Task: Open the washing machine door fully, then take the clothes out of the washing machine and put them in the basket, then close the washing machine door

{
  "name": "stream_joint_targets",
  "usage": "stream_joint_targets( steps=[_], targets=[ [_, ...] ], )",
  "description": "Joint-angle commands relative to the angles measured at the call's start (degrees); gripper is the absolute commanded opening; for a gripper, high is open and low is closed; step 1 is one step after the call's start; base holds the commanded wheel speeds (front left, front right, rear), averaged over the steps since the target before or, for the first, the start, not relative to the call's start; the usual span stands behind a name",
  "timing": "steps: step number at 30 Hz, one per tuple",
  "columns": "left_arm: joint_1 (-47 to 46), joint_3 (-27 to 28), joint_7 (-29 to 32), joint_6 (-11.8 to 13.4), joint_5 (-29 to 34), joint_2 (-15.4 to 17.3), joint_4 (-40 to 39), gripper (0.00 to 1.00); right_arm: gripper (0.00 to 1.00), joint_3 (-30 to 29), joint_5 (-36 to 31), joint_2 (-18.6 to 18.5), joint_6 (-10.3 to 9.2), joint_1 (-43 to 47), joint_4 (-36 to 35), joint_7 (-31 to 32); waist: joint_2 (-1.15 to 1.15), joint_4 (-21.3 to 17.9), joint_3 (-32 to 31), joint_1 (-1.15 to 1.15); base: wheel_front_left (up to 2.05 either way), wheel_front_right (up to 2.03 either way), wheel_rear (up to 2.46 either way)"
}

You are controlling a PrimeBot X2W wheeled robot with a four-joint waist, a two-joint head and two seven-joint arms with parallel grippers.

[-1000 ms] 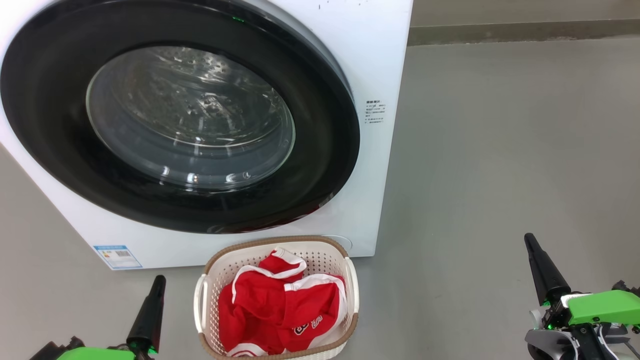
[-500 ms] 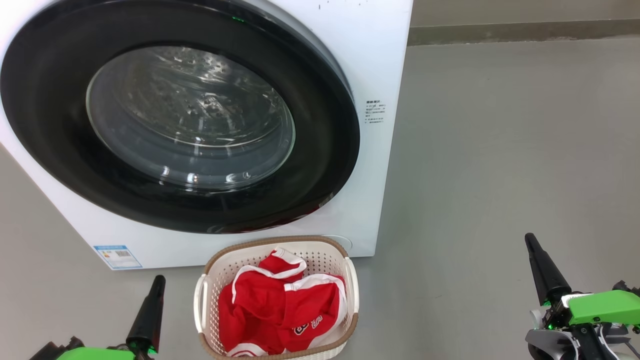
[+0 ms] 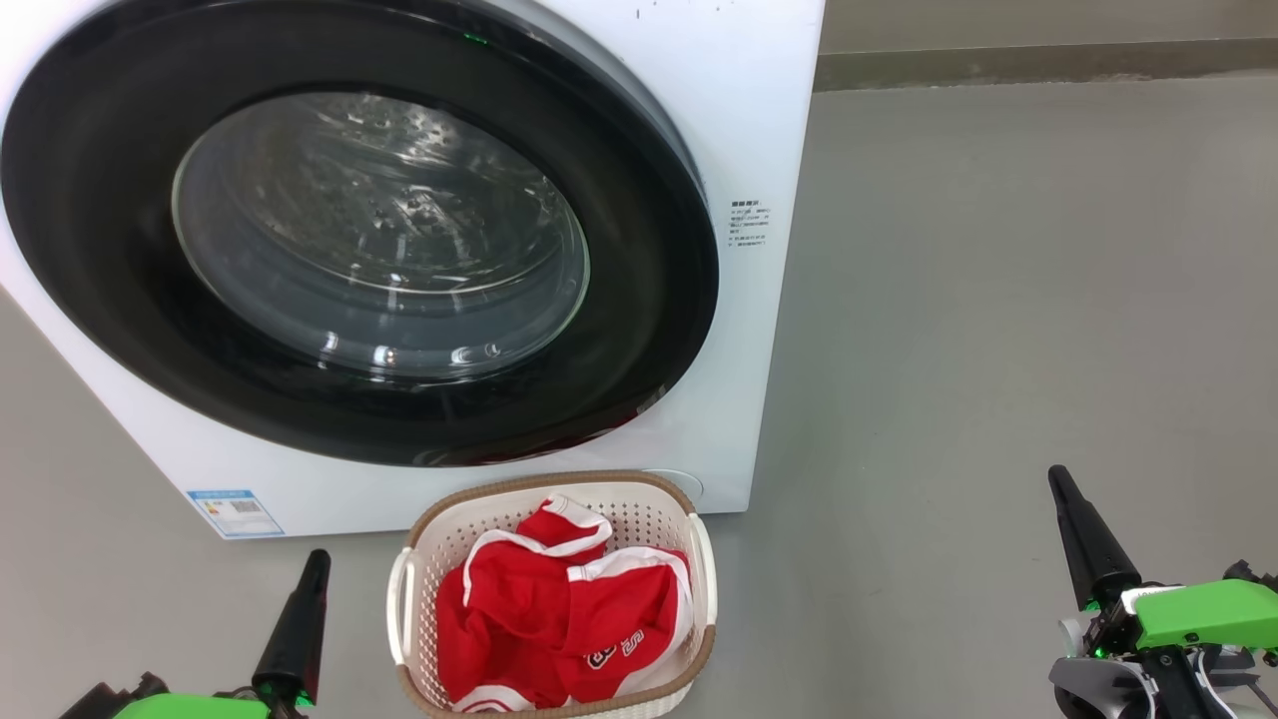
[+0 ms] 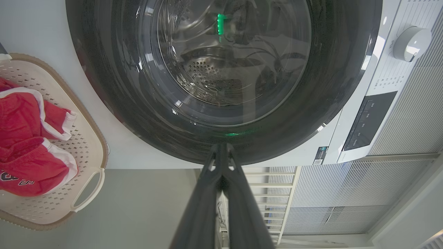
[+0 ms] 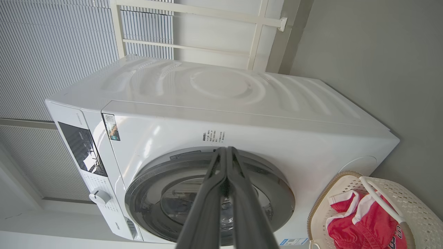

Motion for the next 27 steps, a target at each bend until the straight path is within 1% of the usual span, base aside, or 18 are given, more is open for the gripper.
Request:
stream_joint_targets(
  steps=[1, 27],
  targets=[
    [-2.39, 2.14, 0.33, -0.4, 0.12, 0.49, -1.16, 0.0, 0.0, 0.82, -0.06, -0.61, -0.03, -2.44, -1.7, 0.3, 0.0, 0.0, 0.0, 0.0, 0.0, 0.0, 0.0],
    [-2.4, 2.24, 0.41, -0.4, 0.2, 0.42, -1.16, 0.0, 0.0, 0.74, -0.12, -0.56, -0.03, -2.45, -1.7, 0.36, 0.0, 0.0, 0.0, 0.0, 0.0, 0.0, 0.0]
  ],
)
